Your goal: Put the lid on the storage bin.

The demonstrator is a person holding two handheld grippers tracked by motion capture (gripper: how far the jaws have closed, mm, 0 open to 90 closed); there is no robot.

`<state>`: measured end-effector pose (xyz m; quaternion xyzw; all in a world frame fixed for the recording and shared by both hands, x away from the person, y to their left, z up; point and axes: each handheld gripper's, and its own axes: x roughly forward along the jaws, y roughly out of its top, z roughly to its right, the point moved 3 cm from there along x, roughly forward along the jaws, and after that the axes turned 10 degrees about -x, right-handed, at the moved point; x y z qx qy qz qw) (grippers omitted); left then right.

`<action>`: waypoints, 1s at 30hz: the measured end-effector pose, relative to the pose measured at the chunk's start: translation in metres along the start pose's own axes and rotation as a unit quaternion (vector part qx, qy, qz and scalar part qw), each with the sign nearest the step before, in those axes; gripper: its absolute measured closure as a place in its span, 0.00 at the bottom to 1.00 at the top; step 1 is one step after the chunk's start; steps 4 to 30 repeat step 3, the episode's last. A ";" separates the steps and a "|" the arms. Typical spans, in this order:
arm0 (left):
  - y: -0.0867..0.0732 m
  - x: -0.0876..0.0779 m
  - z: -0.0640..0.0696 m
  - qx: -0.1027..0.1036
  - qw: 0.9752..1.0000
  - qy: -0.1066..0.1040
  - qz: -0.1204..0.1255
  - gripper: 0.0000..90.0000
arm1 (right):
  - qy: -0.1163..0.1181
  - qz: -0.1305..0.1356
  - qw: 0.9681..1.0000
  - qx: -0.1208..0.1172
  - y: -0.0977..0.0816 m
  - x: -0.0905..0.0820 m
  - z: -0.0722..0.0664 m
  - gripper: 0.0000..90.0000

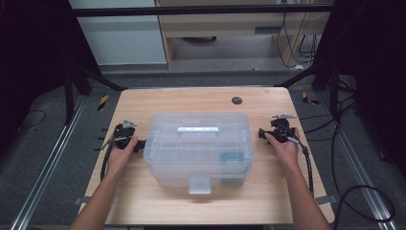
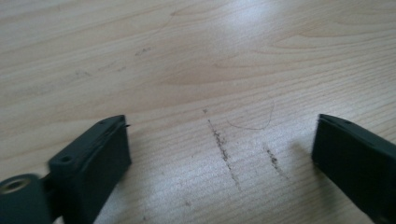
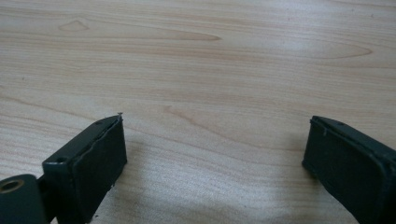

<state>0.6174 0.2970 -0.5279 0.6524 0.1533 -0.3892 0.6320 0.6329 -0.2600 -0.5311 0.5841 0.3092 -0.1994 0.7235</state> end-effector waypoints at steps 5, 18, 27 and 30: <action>-0.001 -0.001 0.000 -0.007 1.000 0.004 0.002 0.00 | -0.021 -0.012 0.999 0.021 -0.003 -0.002 0.000 0.00; -0.001 -0.001 0.000 -0.007 1.000 0.004 0.002 0.00 | -0.021 -0.012 0.999 0.021 -0.003 -0.002 0.000 0.00; -0.001 -0.001 0.000 -0.007 1.000 0.004 0.002 0.00 | -0.021 -0.012 0.999 0.021 -0.003 -0.002 0.000 0.00; -0.001 -0.001 0.000 -0.007 1.000 0.004 0.002 0.00 | -0.021 -0.012 0.999 0.021 -0.003 -0.002 0.000 0.00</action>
